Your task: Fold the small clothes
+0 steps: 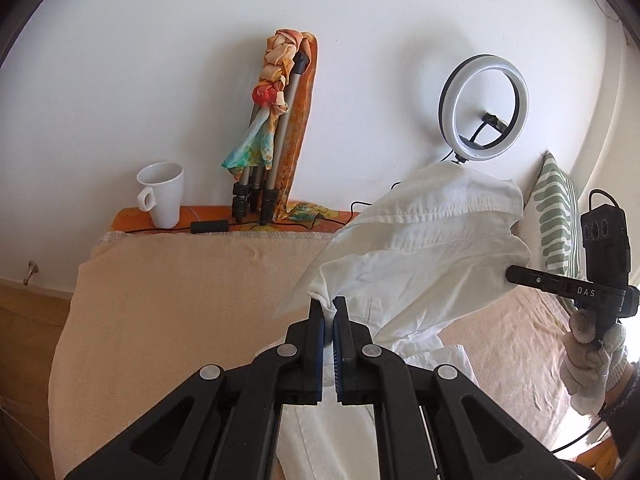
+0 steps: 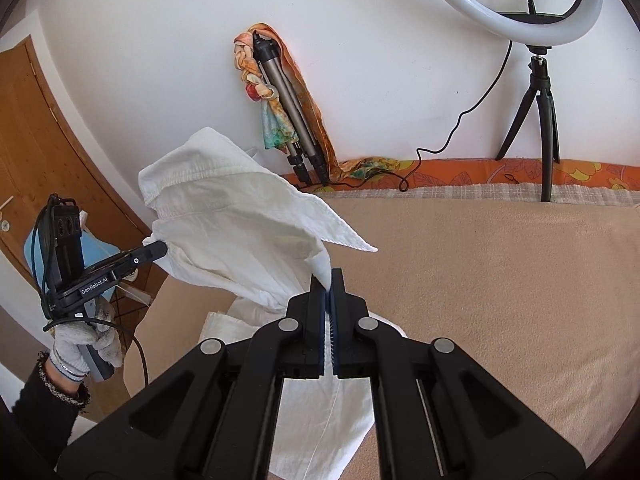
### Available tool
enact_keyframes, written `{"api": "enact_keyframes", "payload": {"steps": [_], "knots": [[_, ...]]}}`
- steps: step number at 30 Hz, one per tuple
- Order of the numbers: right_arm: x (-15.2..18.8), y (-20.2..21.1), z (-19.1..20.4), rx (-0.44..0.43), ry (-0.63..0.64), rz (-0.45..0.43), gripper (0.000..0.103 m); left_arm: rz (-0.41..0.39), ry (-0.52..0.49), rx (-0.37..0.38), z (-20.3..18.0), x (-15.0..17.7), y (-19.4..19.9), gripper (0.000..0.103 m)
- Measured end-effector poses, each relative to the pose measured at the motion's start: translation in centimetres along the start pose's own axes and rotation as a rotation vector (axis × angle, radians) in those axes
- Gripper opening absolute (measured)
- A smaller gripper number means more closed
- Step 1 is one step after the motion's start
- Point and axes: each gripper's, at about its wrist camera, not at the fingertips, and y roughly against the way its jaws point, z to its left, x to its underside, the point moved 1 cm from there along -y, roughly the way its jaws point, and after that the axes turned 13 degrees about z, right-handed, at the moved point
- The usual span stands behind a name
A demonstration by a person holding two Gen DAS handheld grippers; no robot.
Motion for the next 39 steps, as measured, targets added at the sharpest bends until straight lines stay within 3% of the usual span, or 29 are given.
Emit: {"api": "enact_keyframes", "payload": {"steps": [7,9,15,19,22,24,26,28,30,32,34,38,39], "knots": [[6.2,1.0,1.7,0.022,0.035,0.029,0.003,0.014,0.017,-0.002,-0.7,6.7,1.8,0.0],[8.3,0.9,2.3,0.055,0.063,0.042,0.003,0.034,0.03,0.009,-0.8,8.9,1.7,0.0],[13.9,-0.6,3.6,0.151,0.139,0.094,0.003,0.111,-0.025,-0.057,-1.7,14.9,0.2,0.001],[16.3,-1.4,3.9,0.217,0.184,0.134,0.003,0.139,0.035,-0.035,-0.4,17.3,0.3,0.001],[17.8,-1.1,4.0,0.251,0.212,0.153,0.003,0.123,0.094,-0.01,0.8,18.0,1.4,0.007],[18.5,-0.3,3.6,0.254,0.201,0.149,0.003,0.105,0.143,0.022,1.7,17.8,2.2,0.021],[18.7,0.7,2.9,0.223,0.149,0.139,0.003,0.092,0.203,0.071,2.5,17.5,2.7,0.031],[18.6,1.5,1.7,0.117,0.053,0.132,0.005,0.086,0.266,0.131,3.3,17.0,2.8,0.037],[18.4,1.4,0.8,0.01,-0.043,0.135,0.025,0.097,0.325,0.207,3.9,16.6,2.2,0.044],[18.2,0.8,-0.1,-0.041,-0.129,0.136,0.038,0.119,0.382,0.261,4.4,16.4,1.2,0.044],[17.9,-0.3,-0.9,-0.098,-0.199,0.146,0.038,0.144,0.424,0.306,4.7,16.5,-0.1,0.042],[18.0,-3.2,-2.0,-0.189,-0.319,0.189,0.038,0.179,0.492,0.366,4.9,16.7,-2.0,0.01],[18.0,-3.8,-2.0,-0.205,-0.333,0.195,0.032,0.181,0.506,0.38,5.0,16.8,-2.3,0.003]]}}
